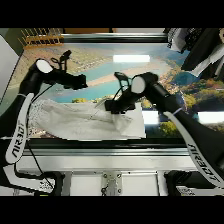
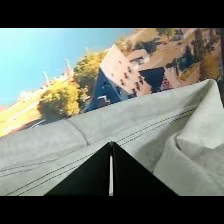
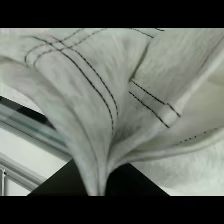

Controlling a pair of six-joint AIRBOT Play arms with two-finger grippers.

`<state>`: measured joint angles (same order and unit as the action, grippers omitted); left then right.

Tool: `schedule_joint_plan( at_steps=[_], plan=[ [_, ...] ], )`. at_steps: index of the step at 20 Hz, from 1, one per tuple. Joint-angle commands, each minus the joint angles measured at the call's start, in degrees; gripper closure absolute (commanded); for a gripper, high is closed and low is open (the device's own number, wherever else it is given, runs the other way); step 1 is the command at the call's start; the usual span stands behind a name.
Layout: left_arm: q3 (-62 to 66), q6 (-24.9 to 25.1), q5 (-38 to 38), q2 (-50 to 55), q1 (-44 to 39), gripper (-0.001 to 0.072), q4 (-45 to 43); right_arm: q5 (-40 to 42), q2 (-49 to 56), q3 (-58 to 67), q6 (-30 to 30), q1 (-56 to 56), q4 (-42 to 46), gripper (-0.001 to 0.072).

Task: Fold the clothes and pants, and hang the long-sleeved shirts on hangers.

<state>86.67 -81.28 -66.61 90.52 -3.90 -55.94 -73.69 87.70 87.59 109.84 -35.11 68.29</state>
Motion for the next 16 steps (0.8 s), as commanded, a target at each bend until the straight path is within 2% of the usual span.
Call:
schedule_joint_plan(
  at_steps=[1,2,3,5,8,11,13,16],
  plan=[
    [-7.2,1.4,0.3,-6.1,6.4,0.0679,0.0,11.7,6.8,0.0,2.0,-6.4,-2.7,0.0505],
    [-9.1,1.4,0.8,-7.4,7.5,0.0680,0.1,15.3,8.2,0.0,2.0,-7.6,-5.6,0.0206],
    [-10.6,1.4,1.2,-8.5,8.0,0.0679,0.1,18.5,8.9,0.0,0.5,-8.3,-9.3,-0.0007],
    [-12.5,1.4,1.2,-9.9,8.5,0.0679,0.1,23.4,8.4,0.0,-6.5,-8.4,-16.5,-0.0008],
    [-15.2,2.6,1.0,-11.8,7.8,0.0679,0.1,20.4,3.2,-0.6,-14.7,-4.4,-16.8,-0.0008],
    [-18.7,3.5,1.4,-14.5,5.8,0.0680,0.1,13.1,-5.4,-7.5,-15.6,4.5,-9.4,-0.0008],
    [-22.3,3.5,2.7,-16.7,3.9,0.0680,0.1,9.9,-12.4,-17.1,-15.6,12.6,-6.1,-0.0008],
    [-27.6,3.5,5.2,-19.8,0.8,0.0679,0.2,11.0,-21.9,-34.0,-15.6,27.3,-5.1,-0.0008]
  ],
)
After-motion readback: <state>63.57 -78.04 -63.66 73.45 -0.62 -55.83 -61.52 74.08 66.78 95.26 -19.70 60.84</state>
